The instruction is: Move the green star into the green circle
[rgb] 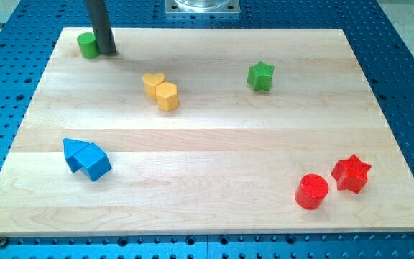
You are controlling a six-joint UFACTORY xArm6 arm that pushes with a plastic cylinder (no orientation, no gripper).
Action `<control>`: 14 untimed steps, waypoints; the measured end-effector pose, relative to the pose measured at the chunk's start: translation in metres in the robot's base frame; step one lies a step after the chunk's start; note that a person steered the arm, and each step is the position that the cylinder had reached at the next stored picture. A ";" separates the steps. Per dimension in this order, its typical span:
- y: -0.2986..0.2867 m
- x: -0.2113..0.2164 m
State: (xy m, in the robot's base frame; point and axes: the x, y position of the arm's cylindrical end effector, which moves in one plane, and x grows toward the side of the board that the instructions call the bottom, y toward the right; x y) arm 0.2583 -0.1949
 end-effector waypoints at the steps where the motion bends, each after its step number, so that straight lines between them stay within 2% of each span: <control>1: 0.073 -0.002; 2: 0.207 -0.007; 3: 0.345 0.008; 4: 0.344 0.068; 5: 0.350 0.097; 6: 0.286 0.092; 7: 0.151 0.029; 8: 0.102 -0.003; 10: 0.022 -0.005; 11: 0.060 0.000; 12: 0.132 0.002; 14: 0.173 0.005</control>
State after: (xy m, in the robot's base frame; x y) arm 0.2634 -0.0221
